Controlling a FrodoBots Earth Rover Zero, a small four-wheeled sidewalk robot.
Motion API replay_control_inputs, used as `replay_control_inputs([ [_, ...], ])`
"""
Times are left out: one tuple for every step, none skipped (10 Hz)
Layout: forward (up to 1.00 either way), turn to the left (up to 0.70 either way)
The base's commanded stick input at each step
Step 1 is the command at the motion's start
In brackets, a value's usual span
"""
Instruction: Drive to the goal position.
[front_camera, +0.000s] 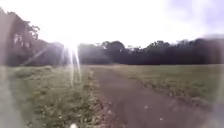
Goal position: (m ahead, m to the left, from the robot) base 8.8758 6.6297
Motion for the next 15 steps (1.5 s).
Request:
replay_control_inputs([
  [0.85,0.0],
  [0.85,0.0],
  [0.85,0.0],
  [0.85,0.0],
  [0.85,0.0],
  [0.85,0.0],
  [0.85,0.0],
  [0.85,0.0],
  [0.85,0.0],
  [0.85,0.0],
  [0.85,0.0],
  [0.85,0.0],
  [0.85,0.0],
  [0.85,0.0],
  [0.85,0.0],
])
